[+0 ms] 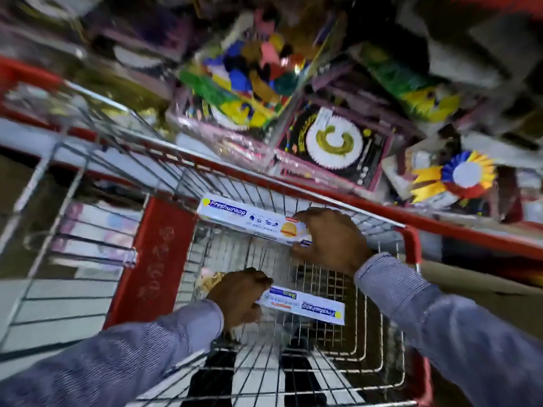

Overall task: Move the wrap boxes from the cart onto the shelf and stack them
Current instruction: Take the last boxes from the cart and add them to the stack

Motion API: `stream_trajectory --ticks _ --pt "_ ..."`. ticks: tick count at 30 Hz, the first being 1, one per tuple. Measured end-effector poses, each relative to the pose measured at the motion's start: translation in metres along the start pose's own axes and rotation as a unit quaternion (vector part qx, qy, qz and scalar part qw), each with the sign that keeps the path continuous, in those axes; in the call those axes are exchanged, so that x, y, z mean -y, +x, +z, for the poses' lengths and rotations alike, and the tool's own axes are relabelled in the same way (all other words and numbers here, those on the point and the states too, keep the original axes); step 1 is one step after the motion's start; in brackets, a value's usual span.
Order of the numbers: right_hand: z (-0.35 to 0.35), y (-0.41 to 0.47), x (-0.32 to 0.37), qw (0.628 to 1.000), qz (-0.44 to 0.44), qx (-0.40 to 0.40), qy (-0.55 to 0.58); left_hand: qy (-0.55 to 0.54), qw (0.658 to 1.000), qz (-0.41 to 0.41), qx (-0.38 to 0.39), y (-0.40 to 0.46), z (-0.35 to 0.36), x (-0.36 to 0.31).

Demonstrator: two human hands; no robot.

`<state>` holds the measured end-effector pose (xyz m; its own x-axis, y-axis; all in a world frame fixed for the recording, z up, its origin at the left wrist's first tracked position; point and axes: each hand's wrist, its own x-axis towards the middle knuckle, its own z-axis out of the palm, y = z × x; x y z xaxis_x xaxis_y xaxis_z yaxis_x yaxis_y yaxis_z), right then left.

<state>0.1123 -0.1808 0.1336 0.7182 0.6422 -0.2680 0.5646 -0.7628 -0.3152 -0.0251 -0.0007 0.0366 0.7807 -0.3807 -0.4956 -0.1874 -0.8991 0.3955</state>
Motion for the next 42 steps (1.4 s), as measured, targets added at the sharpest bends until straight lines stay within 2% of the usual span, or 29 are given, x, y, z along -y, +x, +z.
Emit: stream_trajectory --ticks 1,5,11,16,21,29,35,42 --pt "-0.04 -0.005 0.01 0.999 -0.003 -0.03 -0.011 0.004 1.0 -0.008 -0.024 -0.015 -0.04 -0.009" --pt "-0.123 -0.005 0.028 0.996 -0.02 -0.076 -0.032 0.023 0.994 -0.015 -0.107 -0.044 -0.131 -0.031" --pt "-0.284 -0.032 0.058 0.98 -0.044 -0.186 -0.048 0.099 0.959 0.009 -0.267 -0.094 -0.296 -0.082" --pt "-0.365 -0.04 0.057 0.968 -0.047 -0.244 -0.041 0.117 0.94 -0.003 -0.321 -0.099 -0.378 -0.108" --pt "-0.41 -0.029 0.037 0.961 -0.025 -0.27 -0.047 0.113 0.931 0.024 -0.346 -0.094 -0.444 -0.128" --pt "-0.467 0.017 0.007 0.962 -0.005 -0.27 -0.031 0.081 0.925 0.023 -0.37 -0.074 -0.503 -0.138" --pt "-0.491 0.066 -0.006 0.98 0.012 -0.194 -0.038 0.075 0.927 0.031 -0.366 -0.064 -0.538 -0.141" --pt "-0.499 0.084 -0.021 0.977 0.009 -0.197 -0.085 0.053 0.92 0.027 -0.388 -0.046 -0.578 -0.129"
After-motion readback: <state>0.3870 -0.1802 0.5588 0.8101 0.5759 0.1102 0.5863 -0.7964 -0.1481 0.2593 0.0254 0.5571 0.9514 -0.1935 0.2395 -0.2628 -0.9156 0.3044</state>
